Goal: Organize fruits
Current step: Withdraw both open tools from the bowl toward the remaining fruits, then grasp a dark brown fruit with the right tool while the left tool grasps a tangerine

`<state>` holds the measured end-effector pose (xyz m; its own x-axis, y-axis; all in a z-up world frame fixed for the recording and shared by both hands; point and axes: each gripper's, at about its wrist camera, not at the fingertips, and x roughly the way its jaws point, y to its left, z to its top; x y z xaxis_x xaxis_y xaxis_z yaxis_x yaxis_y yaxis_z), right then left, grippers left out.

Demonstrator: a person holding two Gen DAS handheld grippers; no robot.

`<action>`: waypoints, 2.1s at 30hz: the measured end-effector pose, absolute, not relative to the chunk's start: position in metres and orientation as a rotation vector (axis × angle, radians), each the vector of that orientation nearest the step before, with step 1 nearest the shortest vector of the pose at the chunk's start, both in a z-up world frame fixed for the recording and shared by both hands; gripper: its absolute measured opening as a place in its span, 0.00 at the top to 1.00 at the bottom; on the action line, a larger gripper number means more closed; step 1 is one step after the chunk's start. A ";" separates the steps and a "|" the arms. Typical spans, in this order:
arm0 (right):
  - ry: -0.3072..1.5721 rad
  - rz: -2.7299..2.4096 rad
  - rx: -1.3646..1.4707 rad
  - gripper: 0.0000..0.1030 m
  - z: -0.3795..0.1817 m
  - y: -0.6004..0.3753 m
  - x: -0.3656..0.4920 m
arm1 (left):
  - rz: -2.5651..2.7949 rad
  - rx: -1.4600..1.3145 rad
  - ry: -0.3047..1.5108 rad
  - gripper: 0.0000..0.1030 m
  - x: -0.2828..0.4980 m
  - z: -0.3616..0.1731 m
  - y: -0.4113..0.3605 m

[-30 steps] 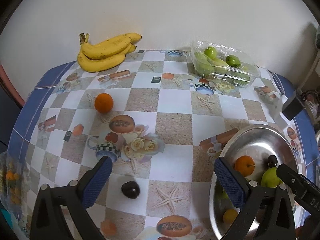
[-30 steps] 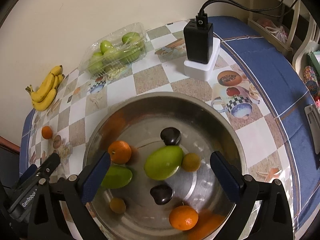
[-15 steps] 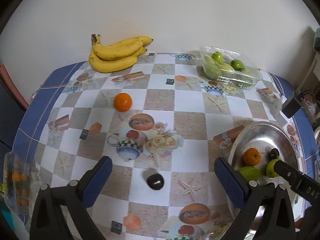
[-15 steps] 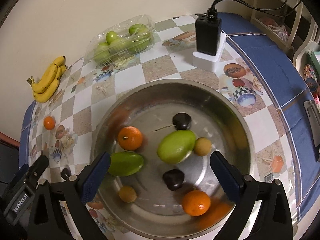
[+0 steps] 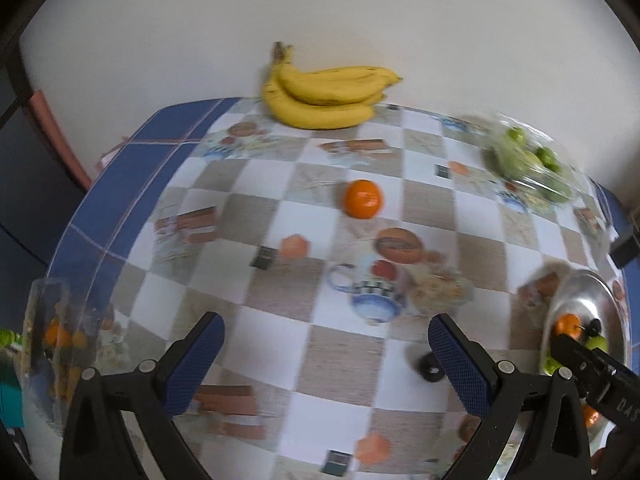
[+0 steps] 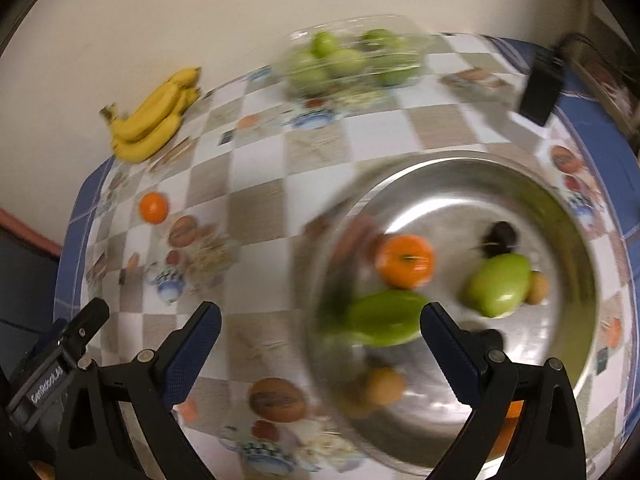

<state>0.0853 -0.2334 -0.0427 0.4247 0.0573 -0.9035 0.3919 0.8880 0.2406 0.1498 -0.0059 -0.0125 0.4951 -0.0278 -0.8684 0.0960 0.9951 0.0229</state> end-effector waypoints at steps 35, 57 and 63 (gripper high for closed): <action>1.213 -0.085 0.316 0.03 -0.091 -0.150 0.125 | 0.015 0.023 1.259 0.00 0.168 -0.078 0.042; 1.205 -0.005 0.267 0.57 -0.094 -0.128 0.134 | 0.033 -0.012 1.258 0.00 0.169 -0.075 0.049; 1.210 0.032 0.277 0.73 -0.094 -0.123 0.136 | 0.032 -0.013 1.258 0.00 0.170 -0.076 0.048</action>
<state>0.1359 -0.1227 -0.0939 0.3566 0.1716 -0.9184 0.1231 0.9658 0.2283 0.1697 0.0476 -0.0756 0.3069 0.0174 -0.9516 -0.0313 0.9995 0.0082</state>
